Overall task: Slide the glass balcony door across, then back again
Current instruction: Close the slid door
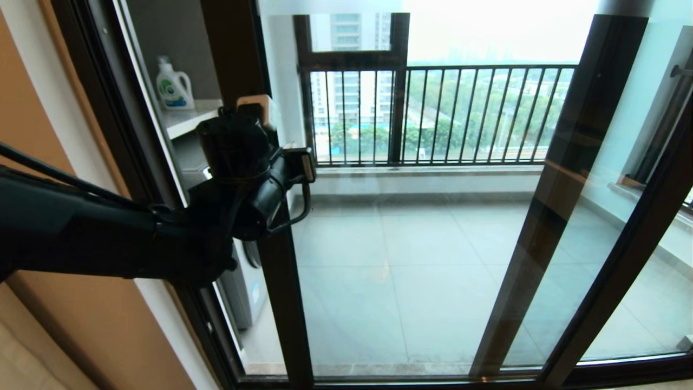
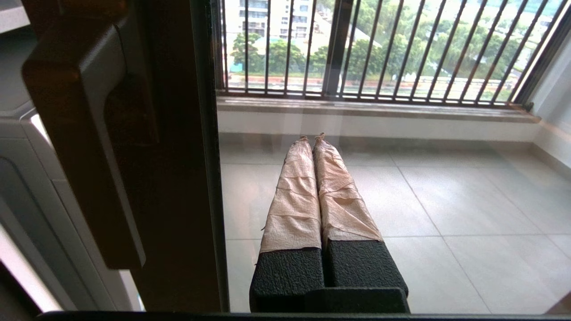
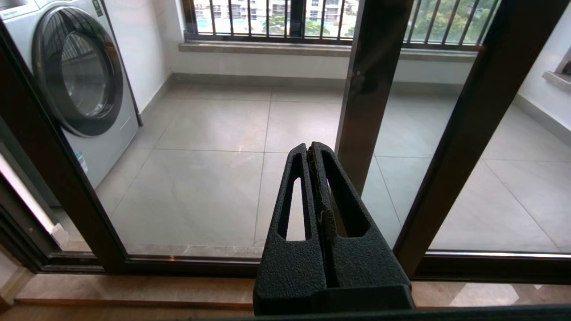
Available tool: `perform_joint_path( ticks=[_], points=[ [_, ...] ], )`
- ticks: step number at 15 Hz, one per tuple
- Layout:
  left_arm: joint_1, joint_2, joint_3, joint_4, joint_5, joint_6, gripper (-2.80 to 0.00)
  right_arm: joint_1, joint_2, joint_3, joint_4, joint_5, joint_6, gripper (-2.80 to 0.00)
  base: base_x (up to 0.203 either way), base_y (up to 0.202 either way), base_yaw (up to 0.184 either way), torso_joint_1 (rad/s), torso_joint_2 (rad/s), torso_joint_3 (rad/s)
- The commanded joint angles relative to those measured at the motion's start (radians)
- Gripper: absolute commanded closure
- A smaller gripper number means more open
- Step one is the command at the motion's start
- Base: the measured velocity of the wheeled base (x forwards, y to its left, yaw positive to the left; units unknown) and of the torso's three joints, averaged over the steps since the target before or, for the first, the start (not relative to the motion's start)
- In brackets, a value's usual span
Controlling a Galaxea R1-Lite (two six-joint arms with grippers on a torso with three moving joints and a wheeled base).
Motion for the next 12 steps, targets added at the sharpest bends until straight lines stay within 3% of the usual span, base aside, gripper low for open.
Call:
perform_joint_path(
  ticks=[1,3,6,12],
  points=[
    [0.025,-0.115,0.099,-0.005,-0.027,-0.001,0.0,0.0,0.001,0.011,0.0,0.001,-0.002,0.0,0.0,0.0,0.0,0.0,0.0,0.0],
    [0.092,-0.185,0.172,-0.002,-0.083,0.005,0.0,0.001,0.001,0.012,0.0,0.001,-0.001,0.0,0.0,0.0,0.0,0.0,0.0,0.0],
    [0.209,-0.173,0.181,-0.002,-0.147,0.01,0.0,0.001,0.001,0.011,0.0,0.001,-0.001,0.0,0.0,0.0,0.0,0.0,0.0,0.0],
    [0.217,-0.093,0.038,0.003,-0.176,0.007,0.0,0.0,0.001,0.011,0.0,0.001,-0.002,0.0,0.0,0.0,0.0,0.0,0.0,0.0]
  ],
)
